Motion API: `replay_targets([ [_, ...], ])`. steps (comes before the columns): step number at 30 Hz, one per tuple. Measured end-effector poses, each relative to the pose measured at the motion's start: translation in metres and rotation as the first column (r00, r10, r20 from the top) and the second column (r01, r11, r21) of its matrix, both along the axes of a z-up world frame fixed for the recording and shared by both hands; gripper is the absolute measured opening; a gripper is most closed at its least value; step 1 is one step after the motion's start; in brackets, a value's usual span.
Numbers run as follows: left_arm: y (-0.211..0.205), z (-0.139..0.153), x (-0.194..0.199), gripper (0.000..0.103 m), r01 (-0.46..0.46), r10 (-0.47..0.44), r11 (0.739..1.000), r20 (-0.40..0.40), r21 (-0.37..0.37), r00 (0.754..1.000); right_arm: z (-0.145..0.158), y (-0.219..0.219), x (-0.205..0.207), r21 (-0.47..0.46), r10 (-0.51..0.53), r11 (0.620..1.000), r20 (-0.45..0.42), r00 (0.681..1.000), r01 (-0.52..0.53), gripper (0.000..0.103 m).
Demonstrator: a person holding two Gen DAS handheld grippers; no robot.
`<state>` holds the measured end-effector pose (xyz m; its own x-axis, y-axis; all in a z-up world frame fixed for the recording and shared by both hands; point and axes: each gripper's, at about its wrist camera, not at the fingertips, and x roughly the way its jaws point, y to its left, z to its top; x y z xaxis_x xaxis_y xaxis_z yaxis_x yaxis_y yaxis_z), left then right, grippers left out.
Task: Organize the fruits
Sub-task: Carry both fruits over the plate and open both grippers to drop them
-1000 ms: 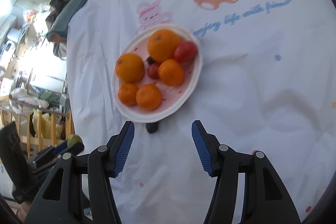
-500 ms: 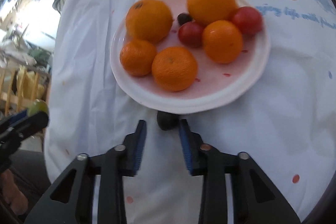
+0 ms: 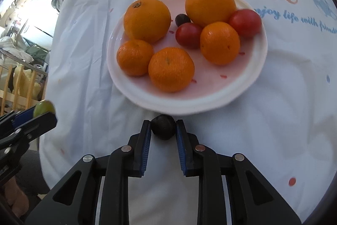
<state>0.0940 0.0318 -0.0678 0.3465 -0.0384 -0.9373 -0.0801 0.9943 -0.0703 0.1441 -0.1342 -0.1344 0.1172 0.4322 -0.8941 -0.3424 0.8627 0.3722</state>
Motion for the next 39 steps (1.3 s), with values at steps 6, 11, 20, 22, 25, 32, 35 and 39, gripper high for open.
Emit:
replay_targets([
  [6,-0.005,0.002,-0.001,0.025,0.01,-0.01,1.0,0.02,0.0,1.0,0.018,-0.017,-0.016,0.037,-0.013,0.999,0.001,1.0,0.013,0.025],
  [11,-0.009,0.005,-0.003,0.026,0.015,-0.015,1.0,0.035,0.004,0.999,0.041,-0.037,-0.027,0.079,-0.037,0.996,0.02,0.999,0.035,0.025],
  [20,-0.014,0.016,-0.008,0.026,0.035,-0.037,0.999,0.093,0.022,0.995,0.084,-0.079,-0.037,0.157,-0.148,0.979,0.091,0.985,0.133,0.025],
  [22,-0.016,0.019,-0.009,0.026,0.041,-0.045,0.999,0.11,0.035,0.993,0.094,-0.086,-0.033,0.173,-0.169,0.974,0.119,0.978,0.148,0.025],
  [25,-0.017,0.023,-0.007,0.026,0.037,-0.039,0.999,0.113,0.025,0.993,0.101,-0.087,-0.022,0.169,-0.183,0.973,0.152,0.971,0.157,0.025],
  [32,-0.027,0.037,0.032,0.026,0.087,-0.082,0.996,0.102,-0.037,0.991,0.085,-0.08,0.018,0.169,-0.177,0.973,0.09,0.98,0.16,0.025],
  [35,-0.032,0.032,0.054,0.026,0.085,-0.079,0.994,0.099,-0.064,0.992,0.077,-0.075,0.032,0.171,-0.157,0.975,0.072,0.985,0.142,0.025],
  [39,-0.043,0.013,0.074,0.026,0.092,-0.085,0.993,0.101,-0.068,0.991,0.057,-0.074,0.05,0.221,-0.15,0.964,-0.002,0.989,0.146,0.025],
])
